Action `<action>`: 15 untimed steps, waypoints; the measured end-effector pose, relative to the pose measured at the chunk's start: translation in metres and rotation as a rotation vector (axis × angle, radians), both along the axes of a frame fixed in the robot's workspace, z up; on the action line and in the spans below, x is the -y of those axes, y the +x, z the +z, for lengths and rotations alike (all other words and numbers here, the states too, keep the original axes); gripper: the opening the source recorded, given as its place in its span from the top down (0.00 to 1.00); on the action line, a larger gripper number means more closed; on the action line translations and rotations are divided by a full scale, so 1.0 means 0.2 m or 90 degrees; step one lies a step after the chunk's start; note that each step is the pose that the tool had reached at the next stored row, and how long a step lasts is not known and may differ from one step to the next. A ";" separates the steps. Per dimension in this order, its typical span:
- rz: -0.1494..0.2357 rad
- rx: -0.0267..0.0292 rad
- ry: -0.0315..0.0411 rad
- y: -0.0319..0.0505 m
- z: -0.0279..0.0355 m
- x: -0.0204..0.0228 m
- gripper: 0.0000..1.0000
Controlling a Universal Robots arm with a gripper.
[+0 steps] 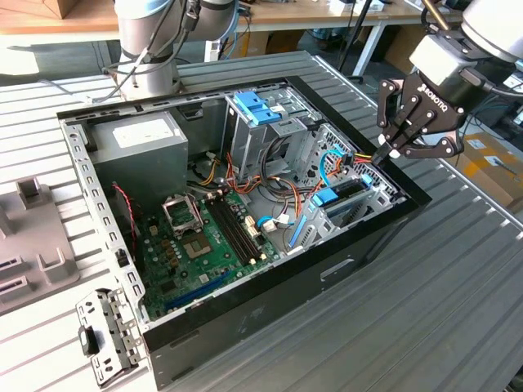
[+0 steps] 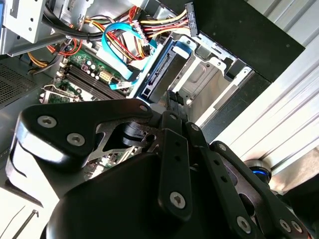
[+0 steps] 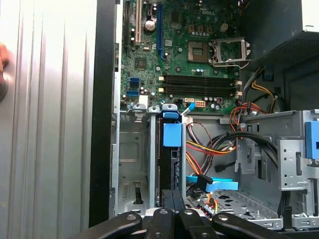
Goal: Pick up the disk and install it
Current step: 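Insert the first disk wire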
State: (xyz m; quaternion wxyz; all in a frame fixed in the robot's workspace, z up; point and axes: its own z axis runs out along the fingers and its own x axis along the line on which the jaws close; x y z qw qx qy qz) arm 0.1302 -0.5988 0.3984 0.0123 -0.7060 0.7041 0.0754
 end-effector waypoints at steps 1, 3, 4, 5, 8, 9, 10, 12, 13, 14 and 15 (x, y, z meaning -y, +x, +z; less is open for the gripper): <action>0.000 0.0000 0.0000 0.000 -0.001 0.000 0.89; 0.000 -0.0002 0.0000 0.007 -0.018 0.000 0.89; 0.000 -0.0004 0.0000 0.007 -0.033 0.001 0.89; 0.000 -0.0006 0.0000 0.012 -0.048 0.001 0.89; 0.002 -0.0006 0.0000 0.044 -0.052 -0.009 0.89; 0.002 -0.0006 -0.0002 0.054 -0.052 -0.011 0.89; 0.003 -0.0007 -0.0002 0.066 -0.052 -0.012 0.89; 0.005 -0.0009 -0.0004 0.092 -0.061 -0.015 0.89; 0.006 -0.0010 -0.0007 0.095 -0.065 -0.015 0.89; 0.006 -0.0010 -0.0007 0.095 -0.065 -0.015 0.89; 0.006 -0.0010 -0.0007 0.095 -0.065 -0.015 0.89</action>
